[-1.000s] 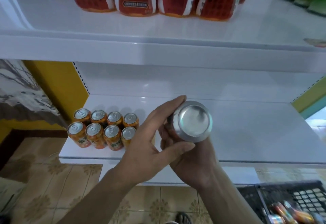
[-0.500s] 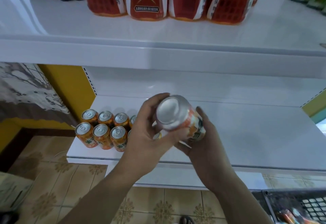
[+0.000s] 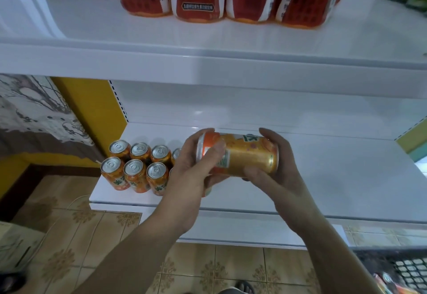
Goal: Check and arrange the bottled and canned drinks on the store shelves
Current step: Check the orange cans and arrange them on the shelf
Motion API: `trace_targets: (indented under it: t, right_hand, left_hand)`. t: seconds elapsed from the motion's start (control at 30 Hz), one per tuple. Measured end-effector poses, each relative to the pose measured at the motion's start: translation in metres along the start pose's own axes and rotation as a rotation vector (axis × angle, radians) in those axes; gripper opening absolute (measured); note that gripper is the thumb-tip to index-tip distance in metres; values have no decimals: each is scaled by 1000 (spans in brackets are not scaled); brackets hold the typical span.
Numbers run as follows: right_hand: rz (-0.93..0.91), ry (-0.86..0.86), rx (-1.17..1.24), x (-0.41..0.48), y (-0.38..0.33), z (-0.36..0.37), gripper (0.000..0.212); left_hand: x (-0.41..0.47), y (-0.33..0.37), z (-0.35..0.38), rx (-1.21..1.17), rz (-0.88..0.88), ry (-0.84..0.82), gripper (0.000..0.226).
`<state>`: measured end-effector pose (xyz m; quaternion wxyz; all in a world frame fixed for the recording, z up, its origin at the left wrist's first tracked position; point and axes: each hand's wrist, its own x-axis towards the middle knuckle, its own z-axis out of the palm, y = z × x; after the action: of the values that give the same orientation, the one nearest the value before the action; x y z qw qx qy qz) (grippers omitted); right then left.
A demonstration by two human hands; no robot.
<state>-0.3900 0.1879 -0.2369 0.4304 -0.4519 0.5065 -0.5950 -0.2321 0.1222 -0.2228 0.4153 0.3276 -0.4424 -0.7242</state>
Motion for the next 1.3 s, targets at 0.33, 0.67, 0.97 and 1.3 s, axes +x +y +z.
trace_targets:
  t: [0.33, 0.67, 0.97, 1.3]
  right_hand:
    - [-6, -7, -159, -2, 2, -2, 64]
    - [-14, 37, -146, 0, 12, -3, 64]
    - [727, 108, 467, 7, 15, 10, 54]
    - [829, 40, 599, 5, 36, -21, 59]
  left_hand:
    - [3, -4, -4, 95, -85, 25, 56]
    - [7, -9, -5, 79, -158, 25, 76]
    - [8, -15, -10, 358, 204, -279, 69]
    - [22, -39, -4, 467, 148, -342, 71]
